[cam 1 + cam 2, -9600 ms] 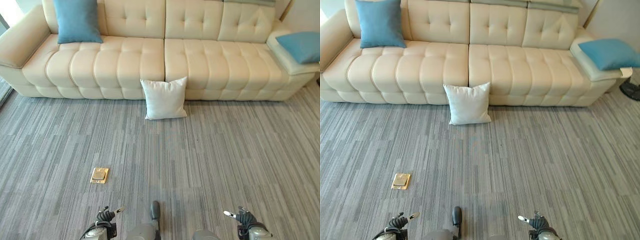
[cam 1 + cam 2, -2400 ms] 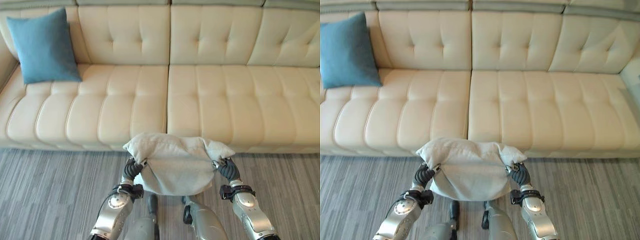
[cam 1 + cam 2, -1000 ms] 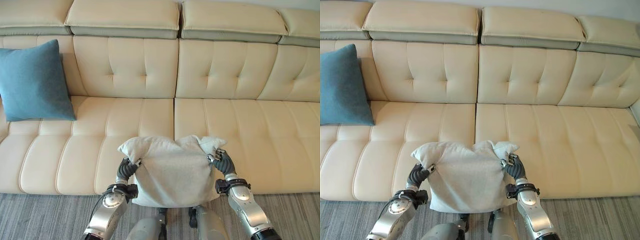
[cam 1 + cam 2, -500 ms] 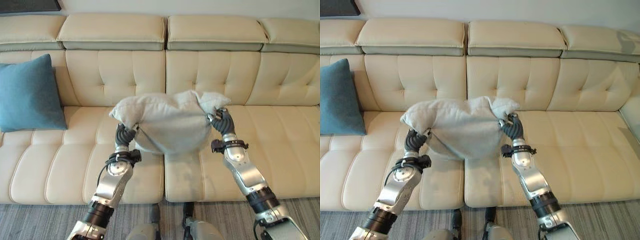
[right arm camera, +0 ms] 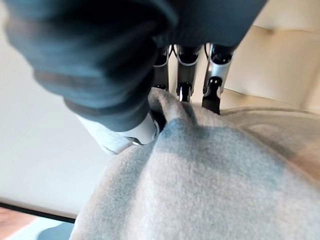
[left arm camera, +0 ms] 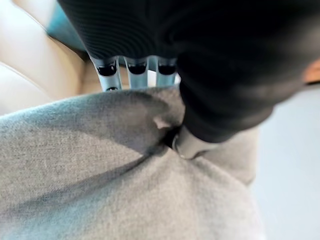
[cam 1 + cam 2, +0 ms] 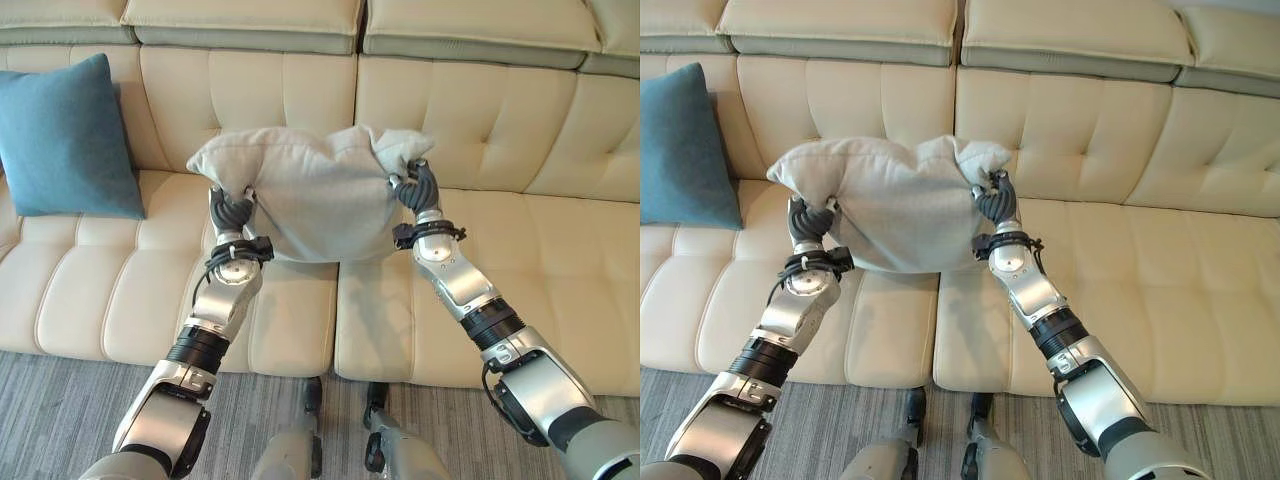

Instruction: Pick up all the scattered cushions and arrange them neatly on the sofa.

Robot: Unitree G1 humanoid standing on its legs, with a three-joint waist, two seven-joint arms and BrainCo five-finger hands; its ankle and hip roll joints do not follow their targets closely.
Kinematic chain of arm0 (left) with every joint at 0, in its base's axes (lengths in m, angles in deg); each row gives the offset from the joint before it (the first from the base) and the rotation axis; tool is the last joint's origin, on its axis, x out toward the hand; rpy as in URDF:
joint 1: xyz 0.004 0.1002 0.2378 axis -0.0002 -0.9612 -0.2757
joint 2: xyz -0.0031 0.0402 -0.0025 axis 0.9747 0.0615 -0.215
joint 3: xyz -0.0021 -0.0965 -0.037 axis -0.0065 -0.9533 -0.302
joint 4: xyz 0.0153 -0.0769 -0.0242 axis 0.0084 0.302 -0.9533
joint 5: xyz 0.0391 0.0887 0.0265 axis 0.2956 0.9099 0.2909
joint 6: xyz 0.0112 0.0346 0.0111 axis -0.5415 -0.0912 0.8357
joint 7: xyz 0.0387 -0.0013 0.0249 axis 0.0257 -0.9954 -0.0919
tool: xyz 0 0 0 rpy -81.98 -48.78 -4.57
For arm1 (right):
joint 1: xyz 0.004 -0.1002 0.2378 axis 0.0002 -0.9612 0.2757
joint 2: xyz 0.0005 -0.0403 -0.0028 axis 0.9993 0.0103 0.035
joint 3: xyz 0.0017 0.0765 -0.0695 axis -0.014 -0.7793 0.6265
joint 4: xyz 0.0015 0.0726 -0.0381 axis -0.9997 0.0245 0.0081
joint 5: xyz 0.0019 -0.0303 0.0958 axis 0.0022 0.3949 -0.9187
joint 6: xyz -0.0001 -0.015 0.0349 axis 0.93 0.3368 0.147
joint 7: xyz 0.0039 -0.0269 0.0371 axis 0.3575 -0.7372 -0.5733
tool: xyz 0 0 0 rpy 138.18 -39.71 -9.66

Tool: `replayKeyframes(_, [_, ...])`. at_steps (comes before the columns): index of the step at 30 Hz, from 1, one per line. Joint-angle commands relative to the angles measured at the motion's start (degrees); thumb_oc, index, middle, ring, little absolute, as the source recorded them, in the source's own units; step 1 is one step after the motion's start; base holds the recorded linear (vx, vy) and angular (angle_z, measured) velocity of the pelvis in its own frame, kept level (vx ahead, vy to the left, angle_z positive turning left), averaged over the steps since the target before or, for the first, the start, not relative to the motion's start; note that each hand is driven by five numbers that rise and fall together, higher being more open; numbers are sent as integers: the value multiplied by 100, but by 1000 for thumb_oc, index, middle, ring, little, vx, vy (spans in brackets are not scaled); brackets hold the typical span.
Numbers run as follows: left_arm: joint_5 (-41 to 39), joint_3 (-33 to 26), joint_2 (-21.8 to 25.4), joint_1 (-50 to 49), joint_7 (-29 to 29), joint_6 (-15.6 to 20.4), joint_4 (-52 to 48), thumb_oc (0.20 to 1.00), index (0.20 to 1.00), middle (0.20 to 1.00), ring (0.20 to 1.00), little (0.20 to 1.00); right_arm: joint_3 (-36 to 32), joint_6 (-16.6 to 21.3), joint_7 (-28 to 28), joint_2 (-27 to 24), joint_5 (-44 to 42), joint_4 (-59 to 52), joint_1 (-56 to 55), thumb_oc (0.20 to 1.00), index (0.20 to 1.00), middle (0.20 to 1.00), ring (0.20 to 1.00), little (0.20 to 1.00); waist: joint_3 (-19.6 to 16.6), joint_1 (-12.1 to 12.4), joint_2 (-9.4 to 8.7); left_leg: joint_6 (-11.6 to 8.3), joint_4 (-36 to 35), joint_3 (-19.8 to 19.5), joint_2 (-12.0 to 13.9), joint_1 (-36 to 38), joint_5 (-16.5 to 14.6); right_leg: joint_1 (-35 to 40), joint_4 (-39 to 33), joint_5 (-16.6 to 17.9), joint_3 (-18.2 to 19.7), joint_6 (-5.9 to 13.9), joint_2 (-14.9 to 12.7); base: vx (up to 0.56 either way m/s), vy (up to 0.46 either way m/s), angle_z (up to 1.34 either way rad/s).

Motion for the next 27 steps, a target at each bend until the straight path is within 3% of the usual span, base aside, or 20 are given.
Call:
replayKeyframes(1, [263,303,17,1346,-75,591,-123,200,200,200,200,200,-62,334,-299,359,618,-474,891,200,200,200,200,200,357,18,-36,-120,377,31,20,61,-699,305,514,-1132,249,521,-282,18,42,8])
replayKeyframes(4, [330,382,-3,1512,-104,539,173,200,200,200,200,200,7,269,-342,385,814,-278,942,200,200,200,200,200,416,-1,-42,-117,404,39,24,-7,-705,228,554,-1159,257,510,-278,4,5,-1])
replayKeyframes(6, [274,616,4,1932,-86,484,947,200,200,200,200,200,146,236,-387,412,897,261,1134,200,200,200,200,200,464,-84,-55,-140,357,67,47,-71,-663,117,549,-1140,291,521,-273,0,0,0])
replayKeyframes(13, [272,1032,331,3019,90,417,2264,200,200,200,200,200,176,324,-642,210,628,1505,1789,200,200,200,200,200,562,-209,-47,-160,289,156,79,-188,-584,-135,593,-1070,372,552,-240,3,1,-2])
replayKeyframes(14, [293,1214,497,3384,176,342,2699,495,495,495,495,495,266,304,-597,120,466,2027,2050,363,363,363,363,363,560,-252,-26,-160,262,185,85,-201,-569,-199,615,-1052,412,563,-230,20,6,-11])
replayKeyframes(15, [291,1310,583,3565,254,308,2897,1000,1000,1000,1000,1000,310,265,-543,64,346,2280,2203,1000,1000,1000,1000,1000,553,-272,-17,-163,237,187,85,-196,-558,-213,611,-1042,427,567,-226,30,1,-6])
replayKeyframes(18, [-207,1529,766,4118,731,253,3711,1000,1000,1000,1000,1000,543,60,-145,-210,-9,3296,2802,1000,1000,1000,1000,1000,497,-311,2,-205,134,197,97,-140,-508,-194,559,-1001,447,579,-213,26,-11,-7])
replayKeyframes(22, [-1594,1421,760,4492,1200,261,4390,1000,1000,1000,1000,1000,425,-142,141,-327,-1040,4415,3217,1000,1000,1000,1000,1000,423,-297,51,-235,17,186,101,24,-497,-60,433,-982,453,591,-187,34,-12,-6])
replayKeyframes(26, [-2462,1145,812,4472,1313,314,4440,1000,1000,1000,1000,1000,116,-126,-80,-445,-1548,4447,3264,1000,1000,1000,1000,1000,349,-276,142,-263,-139,159,91,234,-481,145,288,-975,422,598,-164,55,3,-3])
replayKeyframes(27, [-2906,866,931,4270,1334,447,4129,1000,1000,1000,1000,1000,-22,-16,-101,-664,-1691,4111,3178,1000,1000,1000,1000,1000,307,-255,162,-275,-191,145,88,305,-477,223,232,-984,399,602,-156,46,-11,-5])
